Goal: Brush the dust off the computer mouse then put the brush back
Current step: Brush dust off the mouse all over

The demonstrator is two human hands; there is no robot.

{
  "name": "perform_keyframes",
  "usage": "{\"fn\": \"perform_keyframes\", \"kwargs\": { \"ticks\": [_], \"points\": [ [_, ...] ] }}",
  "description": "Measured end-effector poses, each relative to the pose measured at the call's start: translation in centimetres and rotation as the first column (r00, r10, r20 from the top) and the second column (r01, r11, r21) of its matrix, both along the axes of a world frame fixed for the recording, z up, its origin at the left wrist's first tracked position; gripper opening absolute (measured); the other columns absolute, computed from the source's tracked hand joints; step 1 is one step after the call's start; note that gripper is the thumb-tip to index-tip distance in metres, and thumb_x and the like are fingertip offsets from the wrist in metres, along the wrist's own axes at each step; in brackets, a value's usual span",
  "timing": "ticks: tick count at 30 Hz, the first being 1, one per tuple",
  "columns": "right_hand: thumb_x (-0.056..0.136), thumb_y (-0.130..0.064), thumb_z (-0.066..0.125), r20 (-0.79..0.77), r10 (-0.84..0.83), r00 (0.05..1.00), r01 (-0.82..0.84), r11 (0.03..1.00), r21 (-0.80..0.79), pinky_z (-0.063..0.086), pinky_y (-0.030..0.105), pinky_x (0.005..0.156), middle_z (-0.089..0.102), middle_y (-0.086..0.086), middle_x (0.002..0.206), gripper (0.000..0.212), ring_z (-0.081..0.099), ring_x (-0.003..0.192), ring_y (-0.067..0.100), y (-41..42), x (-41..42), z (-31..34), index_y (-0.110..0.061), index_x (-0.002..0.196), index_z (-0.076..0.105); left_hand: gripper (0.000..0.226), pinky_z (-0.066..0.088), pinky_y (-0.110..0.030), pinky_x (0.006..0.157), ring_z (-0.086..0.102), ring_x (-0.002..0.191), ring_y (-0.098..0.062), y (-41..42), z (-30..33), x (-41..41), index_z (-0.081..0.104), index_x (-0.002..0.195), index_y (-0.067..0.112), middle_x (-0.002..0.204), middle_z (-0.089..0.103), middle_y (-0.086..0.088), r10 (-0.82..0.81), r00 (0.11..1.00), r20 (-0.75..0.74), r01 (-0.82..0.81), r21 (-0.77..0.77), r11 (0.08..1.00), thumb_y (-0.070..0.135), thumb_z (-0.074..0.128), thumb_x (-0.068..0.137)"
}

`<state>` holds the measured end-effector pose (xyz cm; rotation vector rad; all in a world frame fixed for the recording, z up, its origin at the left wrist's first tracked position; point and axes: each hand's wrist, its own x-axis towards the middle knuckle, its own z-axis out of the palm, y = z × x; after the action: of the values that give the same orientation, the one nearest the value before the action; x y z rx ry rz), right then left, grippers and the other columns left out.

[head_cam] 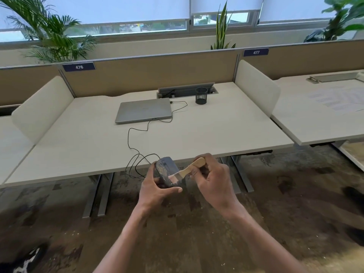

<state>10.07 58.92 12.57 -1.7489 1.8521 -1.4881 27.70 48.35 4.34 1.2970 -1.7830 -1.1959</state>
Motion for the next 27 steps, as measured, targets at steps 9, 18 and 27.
{"fn": "perform_keyframes", "kwargs": {
  "ticks": [9, 18, 27],
  "points": [
    [0.091, -0.016, 0.072, 0.010, -0.146, 0.989, 0.146, 0.989, 0.023, 0.052, 0.008, 0.059, 0.072, -0.002, 0.081, 0.016, 0.068, 0.069, 0.007, 0.0, -0.8, -0.7, -0.011, 0.105, 0.063, 0.133, 0.058, -0.022, 0.081, 0.073, 0.095, -0.007, -0.4, -0.5, 0.5, 0.027, 0.152, 0.035, 0.111, 0.074, 0.000, 0.002, 1.000, 0.002, -0.002, -0.009, 1.000, 0.050, 0.100, 0.043],
    [0.092, -0.015, 0.071, 0.029, -0.147, 0.989, 0.146, 0.989, 0.034, 0.052, 0.009, 0.056, 0.072, -0.004, 0.081, 0.018, 0.069, 0.068, 0.005, 0.1, -1.4, -1.5, -0.013, 0.107, 0.061, 0.138, 0.060, -0.038, 0.092, 0.073, 0.099, -0.013, -0.4, -0.7, 0.5, 0.025, 0.153, 0.035, 0.118, 0.072, -0.004, 0.011, 0.999, 0.037, -0.012, 0.004, 1.000, 0.059, 0.098, 0.039],
    [0.091, -0.008, 0.070, 0.108, -0.098, 0.989, 0.090, 0.993, 0.074, 0.063, 0.028, 0.064, 0.074, -0.003, 0.087, 0.018, 0.075, 0.080, 0.005, 1.0, -1.2, -2.7, -0.015, 0.105, 0.061, 0.130, 0.060, -0.034, 0.089, 0.074, 0.096, -0.010, -0.5, -0.5, 0.1, 0.026, 0.154, 0.030, 0.111, 0.074, 0.001, -0.010, 1.000, 0.021, 0.010, -0.002, 1.000, 0.041, 0.101, 0.048]
  ]
}}
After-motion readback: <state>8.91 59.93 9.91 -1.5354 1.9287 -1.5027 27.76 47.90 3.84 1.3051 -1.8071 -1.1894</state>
